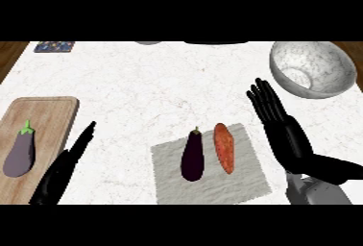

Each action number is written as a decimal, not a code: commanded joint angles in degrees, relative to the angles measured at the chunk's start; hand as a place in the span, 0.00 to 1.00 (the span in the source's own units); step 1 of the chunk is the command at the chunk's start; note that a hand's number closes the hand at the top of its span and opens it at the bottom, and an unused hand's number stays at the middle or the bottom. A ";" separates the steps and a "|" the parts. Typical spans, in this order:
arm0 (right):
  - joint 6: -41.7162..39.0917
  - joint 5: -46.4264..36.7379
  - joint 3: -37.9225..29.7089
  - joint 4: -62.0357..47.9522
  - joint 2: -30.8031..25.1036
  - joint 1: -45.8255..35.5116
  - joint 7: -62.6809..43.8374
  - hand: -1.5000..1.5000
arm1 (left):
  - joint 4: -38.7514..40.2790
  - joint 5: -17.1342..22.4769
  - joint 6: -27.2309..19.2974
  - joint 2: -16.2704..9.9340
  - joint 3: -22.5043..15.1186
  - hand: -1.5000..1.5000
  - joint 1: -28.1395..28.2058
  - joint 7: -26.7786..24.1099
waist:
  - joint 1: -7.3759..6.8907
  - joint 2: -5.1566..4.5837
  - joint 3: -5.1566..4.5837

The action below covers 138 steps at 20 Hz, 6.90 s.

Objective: Pick the sweet potato from the placemat and place it in the bowl

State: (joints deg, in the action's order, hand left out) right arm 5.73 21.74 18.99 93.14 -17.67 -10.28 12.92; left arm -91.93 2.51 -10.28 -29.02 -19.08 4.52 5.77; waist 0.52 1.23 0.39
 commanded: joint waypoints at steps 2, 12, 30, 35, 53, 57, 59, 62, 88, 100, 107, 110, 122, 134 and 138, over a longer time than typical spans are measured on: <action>8.66 -8.70 0.48 3.05 -2.09 1.12 -5.32 1.00 | 0.50 3.42 0.67 5.04 0.87 0.50 -1.74 -2.53 | 0.17 -1.06 -0.52; 34.92 -35.95 6.49 7.54 -4.82 11.35 -20.38 0.00 | -1.49 16.56 4.02 14.53 2.31 0.50 -6.68 0.22 | 1.35 -0.85 -0.68; -8.18 -58.35 16.56 17.78 -8.48 -8.43 -87.57 0.00 | 0.82 15.87 4.43 16.83 1.53 0.50 -12.09 1.56 | -1.57 -1.05 -0.82; -13.49 -55.33 15.63 12.90 0.39 -14.63 -97.16 0.00 | 1.35 17.09 5.47 16.48 3.12 0.50 -14.32 2.63 | -1.57 -1.16 -0.65; -21.11 -55.92 10.22 -3.38 10.29 -15.21 -97.83 0.00 | 3.04 16.83 6.98 17.51 3.72 0.50 -11.69 0.60 | -0.67 -1.13 -0.48; -23.07 -57.91 8.77 -3.27 13.24 -17.05 -98.12 0.00 | 6.07 16.68 9.05 16.08 5.73 0.50 -11.84 -1.78 | -0.26 -1.10 -0.51; -21.19 -59.75 10.02 -6.62 13.65 -16.11 -96.20 0.00 | 3.91 15.59 7.02 18.16 3.65 0.50 -12.64 0.35 | -0.53 -1.14 -0.44; -19.71 -62.28 11.47 -5.94 13.55 -11.41 -94.67 0.00 | 5.40 16.20 7.60 18.08 5.19 0.50 -13.66 -0.03 | -0.06 -1.14 -0.45; -17.27 -72.97 5.17 -8.55 16.48 -6.08 -80.77 1.00 | 0.36 12.80 10.89 19.23 7.13 0.50 -9.80 1.61 | -0.46 -1.15 -0.39; -15.21 -77.42 6.57 -16.78 17.65 -9.97 -76.55 1.00 | -0.89 11.17 11.05 22.43 7.17 0.50 -9.34 4.78 | -0.69 -1.19 -0.39; -9.95 -74.40 -7.02 -44.74 17.64 -33.57 -68.83 1.00 | -0.01 10.66 10.57 24.20 7.23 0.50 -11.68 3.91 | -2.27 -1.75 -0.36; -9.95 -77.41 -7.64 -48.80 15.24 -37.27 -67.89 1.00 | 4.43 11.10 10.89 22.90 10.46 0.50 -17.93 6.32 | -1.50 -1.76 -0.38; -13.69 -87.20 -5.56 -31.52 17.31 -46.48 -82.67 1.00 | 1.06 10.15 11.37 22.96 9.81 0.50 -12.40 5.36 | -0.43 -0.77 -0.40; -20.00 -93.65 -13.79 -28.51 12.18 -56.41 -82.08 1.00 | 2.61 9.62 13.21 23.21 10.16 0.50 -10.04 1.85 | -0.90 -1.16 -0.42; -20.85 -94.35 -16.02 -24.71 8.55 -54.46 -78.37 1.00 | 3.99 12.39 14.14 21.65 14.21 0.50 -15.24 4.92 | -0.29 -1.14 -0.40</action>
State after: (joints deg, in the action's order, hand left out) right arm -12.64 -72.01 5.50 67.15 -6.59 -64.79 -61.50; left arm -88.82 13.19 2.54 -5.78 -7.74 -8.57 9.99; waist 0.08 0.20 -0.04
